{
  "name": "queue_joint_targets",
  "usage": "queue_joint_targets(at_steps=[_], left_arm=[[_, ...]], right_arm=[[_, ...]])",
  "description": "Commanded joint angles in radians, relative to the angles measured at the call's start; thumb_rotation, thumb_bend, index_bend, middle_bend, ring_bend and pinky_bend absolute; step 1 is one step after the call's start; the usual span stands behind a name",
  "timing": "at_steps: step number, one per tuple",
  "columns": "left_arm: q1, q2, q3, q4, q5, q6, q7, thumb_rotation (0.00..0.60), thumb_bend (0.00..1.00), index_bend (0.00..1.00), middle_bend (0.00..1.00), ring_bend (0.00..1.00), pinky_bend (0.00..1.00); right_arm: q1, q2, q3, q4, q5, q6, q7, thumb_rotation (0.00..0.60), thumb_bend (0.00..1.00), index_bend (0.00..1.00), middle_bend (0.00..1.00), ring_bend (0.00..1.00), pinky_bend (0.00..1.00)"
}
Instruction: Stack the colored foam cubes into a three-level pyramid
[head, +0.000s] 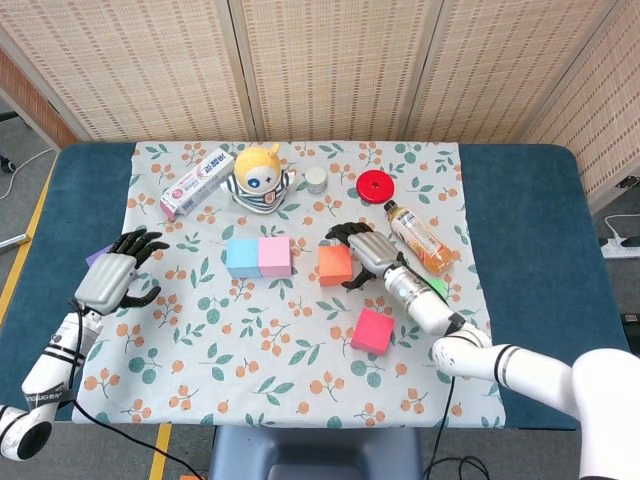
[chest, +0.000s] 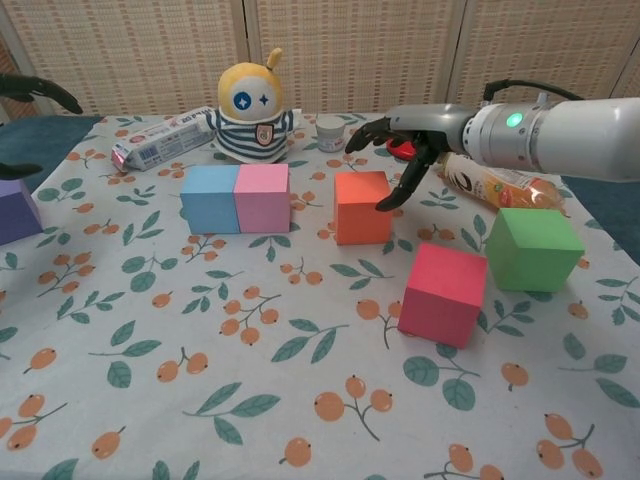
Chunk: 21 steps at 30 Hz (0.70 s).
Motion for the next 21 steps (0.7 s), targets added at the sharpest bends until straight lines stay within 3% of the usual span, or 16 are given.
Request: queue_joint_targets(at_steps=[1,13,21], left_arm=[[0.004,0.001,0.002,0.006,0.009,0.000,-0.012,0.600,0.33,0.21,0.10,0.03,0.09],[0.018,-0.001,-0.001,0.028,0.036,0.016,-0.072,0.600,0.33,0.21,0.10,0.03,0.09],[0.021,-0.012,-0.004,0.039,0.053,0.028,-0.080,0.600,0.33,0.21,0.10,0.03,0.09]], right_arm=[[0.031,-0.051,-0.006,0.064,0.040,-0.004,-0.033,0.600,0.00,0.16,0.08,0.00,0.00],[0.063,-0.129,-0.023,0.180,0.101,-0.012,-0.069,0.600,0.00,0.23,0.15,0.00,0.00],[0.078,-0.169,0.001,0.246,0.132,-0.006,-0.065,0.600,0.05,0.40,0.28,0.06,0.00]])
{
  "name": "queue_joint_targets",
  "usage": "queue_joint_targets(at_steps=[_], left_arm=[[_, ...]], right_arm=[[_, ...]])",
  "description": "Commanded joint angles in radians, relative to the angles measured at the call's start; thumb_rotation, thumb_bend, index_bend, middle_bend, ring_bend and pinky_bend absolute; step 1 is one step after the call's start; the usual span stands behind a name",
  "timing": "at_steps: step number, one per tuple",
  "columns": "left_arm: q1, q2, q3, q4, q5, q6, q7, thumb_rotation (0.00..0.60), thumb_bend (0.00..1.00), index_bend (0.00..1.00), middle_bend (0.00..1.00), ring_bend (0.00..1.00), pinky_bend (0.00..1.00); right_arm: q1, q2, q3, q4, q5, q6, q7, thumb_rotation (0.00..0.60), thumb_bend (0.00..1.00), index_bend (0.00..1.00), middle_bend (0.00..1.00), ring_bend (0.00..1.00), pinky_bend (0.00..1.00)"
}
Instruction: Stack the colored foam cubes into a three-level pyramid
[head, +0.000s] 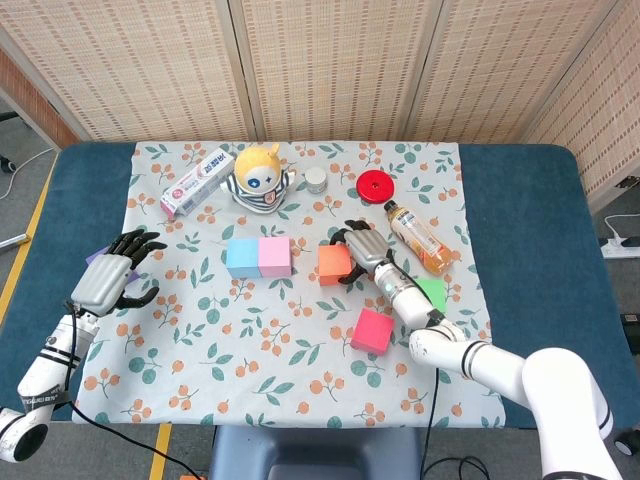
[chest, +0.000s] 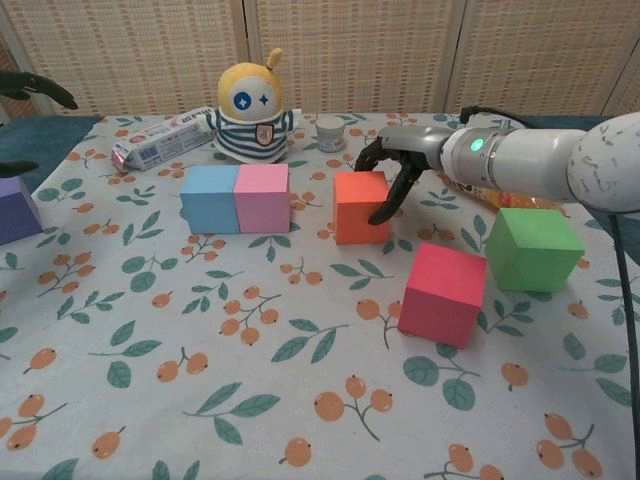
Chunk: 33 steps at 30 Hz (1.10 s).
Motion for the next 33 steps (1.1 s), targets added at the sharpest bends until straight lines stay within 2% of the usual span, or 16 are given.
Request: queue_joint_targets(at_steps=[1,9,22,33], left_arm=[[0.002,0.000,0.000,0.001,0.004,0.004,0.000,0.600,0.33,0.21,0.10,0.03,0.09],[0.009,0.006,0.002,-0.011,0.018,0.016,0.007,0.600,0.33,0.21,0.10,0.03,0.09],[0.014,0.005,0.004,-0.011,0.026,0.017,0.001,0.600,0.33,0.21,0.10,0.03,0.09],[0.014,0.002,0.008,-0.002,0.038,0.014,-0.015,0.600,0.33,0.21,0.10,0.03,0.09]], right_arm=[[0.007,-0.006,0.023,0.007,0.019,-0.001,0.014,0.600,0.06,0.40,0.29,0.06,0.00],[0.057,-0.013,0.072,0.041,0.077,-0.042,0.024,0.600,0.06,0.40,0.30,0.07,0.00],[0.160,-0.106,0.072,0.186,0.180,-0.102,-0.035,0.600,0.06,0.40,0.30,0.07,0.00],[0.191,-0.148,0.066,0.240,0.233,-0.118,-0.062,0.600,0.06,0.39,0.30,0.07,0.00]])
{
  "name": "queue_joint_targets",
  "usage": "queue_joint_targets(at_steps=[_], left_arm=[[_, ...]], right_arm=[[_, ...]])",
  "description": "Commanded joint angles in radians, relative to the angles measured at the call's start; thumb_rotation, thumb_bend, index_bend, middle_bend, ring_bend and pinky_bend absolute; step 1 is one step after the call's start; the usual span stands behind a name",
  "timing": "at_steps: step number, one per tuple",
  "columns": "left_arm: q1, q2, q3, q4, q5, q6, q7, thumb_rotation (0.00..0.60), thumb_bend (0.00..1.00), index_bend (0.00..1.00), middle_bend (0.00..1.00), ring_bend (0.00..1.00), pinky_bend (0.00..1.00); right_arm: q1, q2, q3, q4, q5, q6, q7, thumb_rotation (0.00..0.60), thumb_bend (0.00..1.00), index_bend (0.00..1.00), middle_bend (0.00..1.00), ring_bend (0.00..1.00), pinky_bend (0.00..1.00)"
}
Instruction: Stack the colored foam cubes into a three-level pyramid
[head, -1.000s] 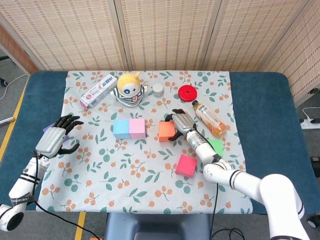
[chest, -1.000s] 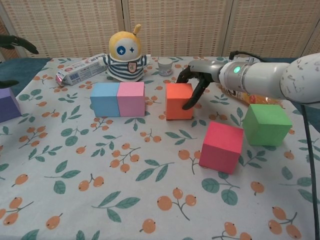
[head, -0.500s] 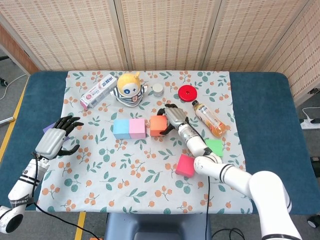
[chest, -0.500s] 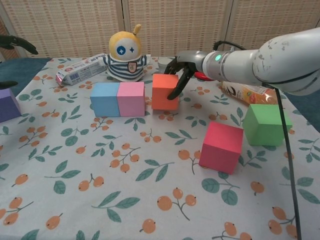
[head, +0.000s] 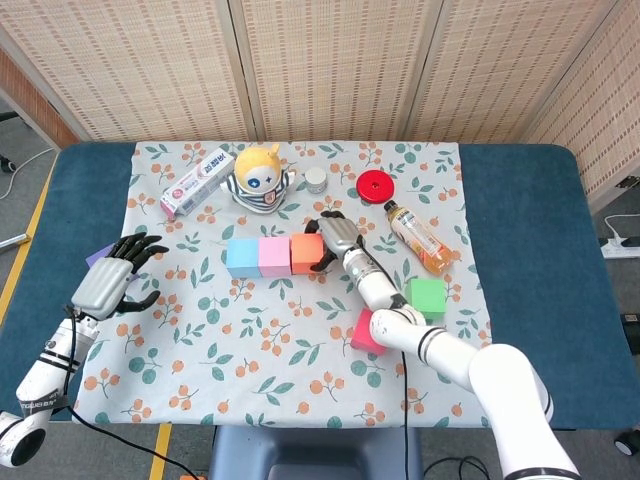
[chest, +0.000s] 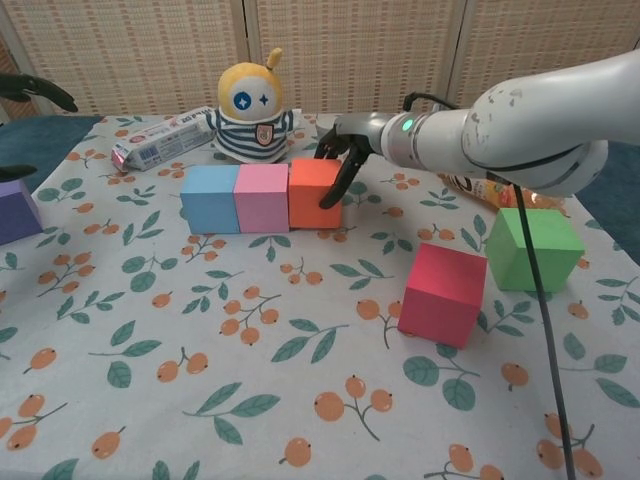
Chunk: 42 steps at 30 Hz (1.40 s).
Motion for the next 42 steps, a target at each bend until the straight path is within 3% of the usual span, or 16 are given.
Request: queue_joint_targets(at_steps=[1,19,42], left_arm=[[0.000,-0.002,0.002,0.003,0.003,-0.002,-0.003,0.600,0.33,0.21,0.10,0.03,0.09],[0.000,-0.015,0.007,0.037,0.014,-0.005,-0.041,0.600,0.33,0.20,0.10,0.03,0.09],[-0.001,-0.023,0.016,0.051,0.029,-0.005,-0.064,0.600,0.33,0.20,0.10,0.03,0.09]], right_arm=[[0.006,-0.009,0.000,0.011,0.010,-0.002,-0.005,0.600,0.06,0.39,0.30,0.07,0.00],[0.027,-0.041,0.007,0.051,0.021,-0.015,-0.010,0.600,0.06,0.39,0.30,0.07,0.00],[0.030,-0.029,-0.013,0.001,0.082,0.014,-0.059,0.600,0.06,0.38,0.30,0.07,0.00]])
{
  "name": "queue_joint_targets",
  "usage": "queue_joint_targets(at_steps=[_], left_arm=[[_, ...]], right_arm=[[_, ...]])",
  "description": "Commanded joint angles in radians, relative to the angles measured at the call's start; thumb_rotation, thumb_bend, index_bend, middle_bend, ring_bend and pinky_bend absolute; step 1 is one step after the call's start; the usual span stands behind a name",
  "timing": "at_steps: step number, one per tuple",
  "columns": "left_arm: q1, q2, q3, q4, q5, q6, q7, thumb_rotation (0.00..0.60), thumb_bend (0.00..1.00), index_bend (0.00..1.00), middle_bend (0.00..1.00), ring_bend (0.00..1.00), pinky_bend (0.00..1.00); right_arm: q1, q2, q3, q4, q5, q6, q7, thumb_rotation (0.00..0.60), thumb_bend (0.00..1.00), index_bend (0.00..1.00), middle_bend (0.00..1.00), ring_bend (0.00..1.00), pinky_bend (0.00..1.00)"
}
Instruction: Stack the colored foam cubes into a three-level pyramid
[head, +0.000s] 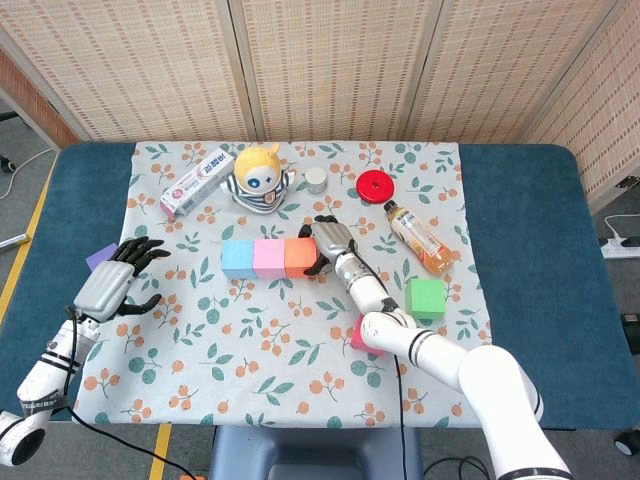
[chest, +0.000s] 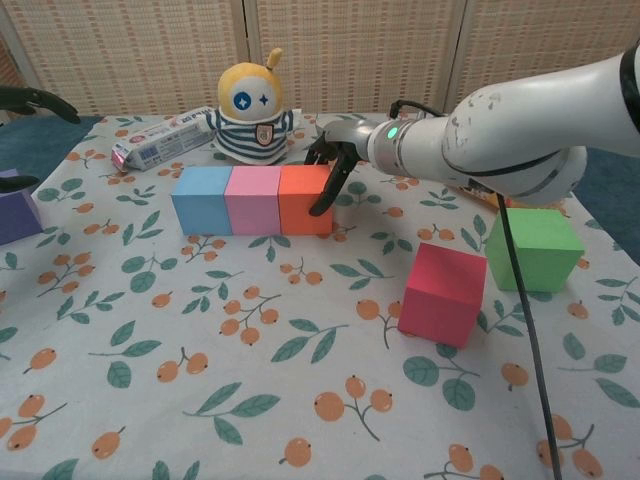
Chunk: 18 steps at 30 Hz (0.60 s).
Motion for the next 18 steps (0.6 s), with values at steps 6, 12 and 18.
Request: queue_joint_targets(at_steps=[6,12,18], left_arm=[[-0.001,-0.002,0.001,0.005,0.003,-0.001,-0.010,0.600,0.33,0.20,0.10,0.03,0.09],[-0.002,-0.003,0.002,0.009,0.003,-0.002,-0.016,0.600,0.33,0.20,0.10,0.03,0.09],[-0.003,-0.004,0.001,0.009,0.005,-0.001,-0.018,0.600,0.33,0.20,0.10,0.03,0.08]], right_arm=[[0.003,-0.003,0.003,-0.002,0.011,0.004,-0.006,0.600,0.06,0.37,0.30,0.07,0.00],[0.005,-0.004,-0.001,0.001,0.018,-0.001,-0.015,0.600,0.06,0.27,0.29,0.07,0.00],[0.003,0.002,-0.004,-0.012,0.020,-0.001,-0.019,0.600,0.06,0.10,0.23,0.04,0.00]])
